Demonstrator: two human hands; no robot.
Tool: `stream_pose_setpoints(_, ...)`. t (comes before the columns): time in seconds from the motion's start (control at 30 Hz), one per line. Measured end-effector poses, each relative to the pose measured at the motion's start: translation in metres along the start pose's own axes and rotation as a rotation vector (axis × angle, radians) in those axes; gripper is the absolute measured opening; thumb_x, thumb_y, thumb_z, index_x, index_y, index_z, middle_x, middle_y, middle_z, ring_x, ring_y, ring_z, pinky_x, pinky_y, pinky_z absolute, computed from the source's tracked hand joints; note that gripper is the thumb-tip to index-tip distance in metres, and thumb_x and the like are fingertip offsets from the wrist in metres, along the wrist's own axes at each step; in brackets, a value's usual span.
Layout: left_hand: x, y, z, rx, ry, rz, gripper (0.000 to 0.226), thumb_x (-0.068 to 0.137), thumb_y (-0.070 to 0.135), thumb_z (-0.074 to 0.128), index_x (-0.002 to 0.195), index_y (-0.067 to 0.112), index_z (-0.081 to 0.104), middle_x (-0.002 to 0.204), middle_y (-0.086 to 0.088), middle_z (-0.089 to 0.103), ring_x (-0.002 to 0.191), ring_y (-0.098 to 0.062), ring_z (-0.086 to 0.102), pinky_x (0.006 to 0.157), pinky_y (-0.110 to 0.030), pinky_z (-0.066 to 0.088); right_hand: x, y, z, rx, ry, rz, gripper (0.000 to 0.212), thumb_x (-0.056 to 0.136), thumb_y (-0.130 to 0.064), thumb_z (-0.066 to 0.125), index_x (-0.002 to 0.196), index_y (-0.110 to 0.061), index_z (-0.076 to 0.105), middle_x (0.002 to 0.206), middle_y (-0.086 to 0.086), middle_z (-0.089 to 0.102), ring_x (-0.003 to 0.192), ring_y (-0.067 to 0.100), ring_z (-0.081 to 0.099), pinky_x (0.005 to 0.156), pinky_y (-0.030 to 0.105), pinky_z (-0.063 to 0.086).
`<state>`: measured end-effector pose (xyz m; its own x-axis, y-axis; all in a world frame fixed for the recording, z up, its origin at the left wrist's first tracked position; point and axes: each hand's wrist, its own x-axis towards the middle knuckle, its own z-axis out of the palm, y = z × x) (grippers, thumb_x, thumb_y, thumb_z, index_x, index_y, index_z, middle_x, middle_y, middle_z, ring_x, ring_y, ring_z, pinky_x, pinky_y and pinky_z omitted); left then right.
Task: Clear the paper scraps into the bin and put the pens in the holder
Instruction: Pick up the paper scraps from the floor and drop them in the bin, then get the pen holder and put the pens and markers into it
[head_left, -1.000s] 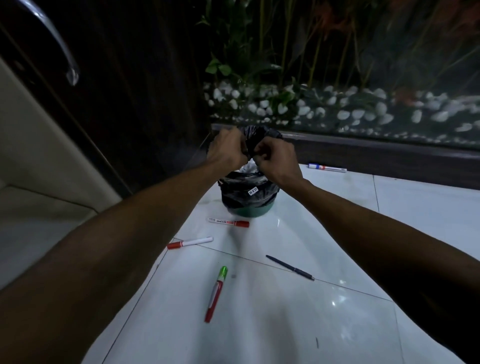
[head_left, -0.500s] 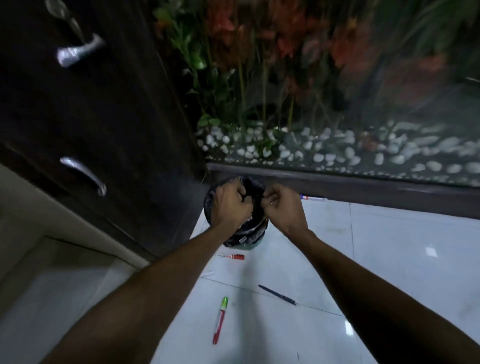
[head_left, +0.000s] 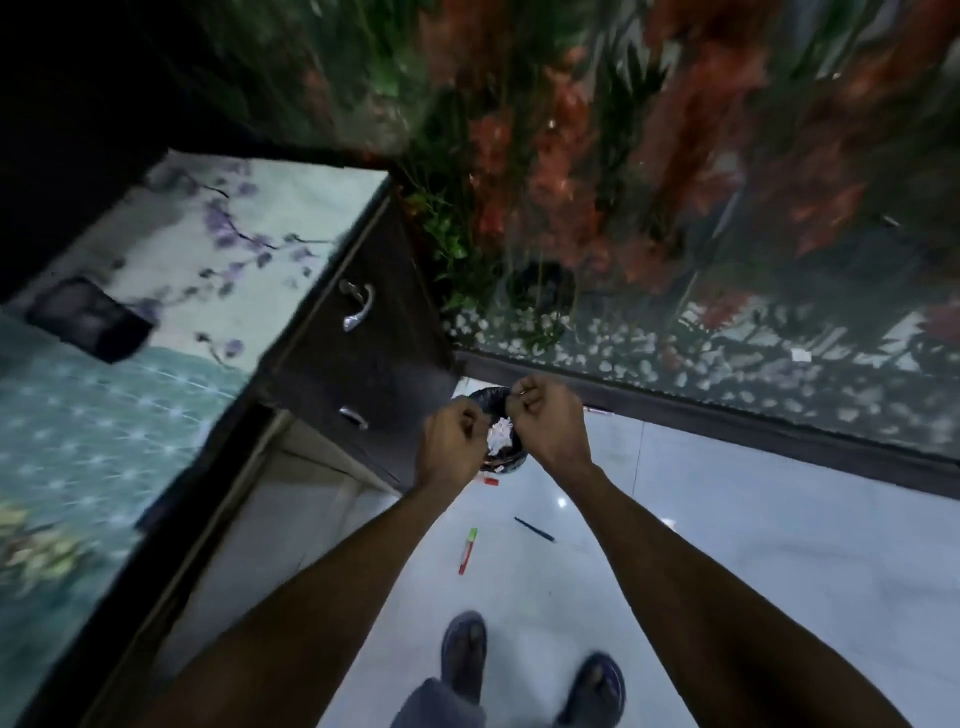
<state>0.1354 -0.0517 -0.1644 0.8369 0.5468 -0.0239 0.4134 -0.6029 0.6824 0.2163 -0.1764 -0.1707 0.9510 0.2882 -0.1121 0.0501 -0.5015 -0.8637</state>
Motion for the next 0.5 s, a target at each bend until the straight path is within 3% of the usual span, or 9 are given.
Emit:
stream_pose_setpoints(0.13,-0.018,0.056,-0.098,-0.021,0.054,-0.01,0.015,0.083,0.025,0.062,0.069,0.019,0.064,0.066,0.0,0.07,0.068,-0.022,0.069,0.066,-0.031,0.052,-0.029,-0.091,-0.041,0.033,-0.074,-0.045,0.005,0.078,-0.029,0.058,0.08,-0.033,0.06,0.074,-0.007,0.067,0.077,0.02,0.068,0.07,0.044,0.06)
stream_pose_setpoints(0.2,-0.023,0.065,-0.139,-0.01,0.088,-0.029,0.012,0.081,0.025,0.063,0.073,0.017,0.066,0.067,0.001,0.069,0.072,-0.024,0.07,0.072,-0.035,0.055,-0.035,-0.131,-0.053,0.052,-0.076,-0.077,0.008,0.081,-0.022,0.063,0.081,-0.03,0.061,0.068,-0.01,0.062,0.073,0.017,0.064,0.071,0.041,0.059)
stream_pose_setpoints(0.33,-0.022,0.047,-0.202,-0.073,0.163,-0.111,0.014,0.079,0.032,0.063,0.077,0.019,0.061,0.066,-0.001,0.068,0.067,-0.024,0.07,0.069,-0.04,0.059,-0.045,-0.192,-0.051,0.044,-0.085,-0.177,0.013,0.087,-0.011,0.063,0.088,-0.023,0.066,0.075,-0.005,0.066,0.078,0.018,0.065,0.077,0.036,0.055)
stream_pose_setpoints(0.43,-0.015,0.02,-0.244,-0.062,0.223,-0.181,0.007,0.078,0.026,0.067,0.077,0.02,0.063,0.064,0.003,0.067,0.064,-0.013,0.067,0.07,-0.028,0.057,-0.04,-0.234,-0.028,0.045,-0.139,-0.264,0.009,0.088,-0.008,0.065,0.091,-0.014,0.071,0.079,0.001,0.07,0.076,0.015,0.067,0.075,0.03,0.055)
stream_pose_setpoints(0.5,-0.015,0.009,-0.275,-0.013,0.31,-0.215,0.004,0.076,0.024,0.067,0.075,0.021,0.064,0.066,0.005,0.067,0.068,-0.014,0.066,0.068,-0.03,0.056,-0.036,-0.26,-0.006,0.057,-0.168,-0.298,0.006,0.087,-0.008,0.068,0.089,-0.013,0.071,0.078,-0.001,0.07,0.071,0.009,0.064,0.071,0.026,0.054)
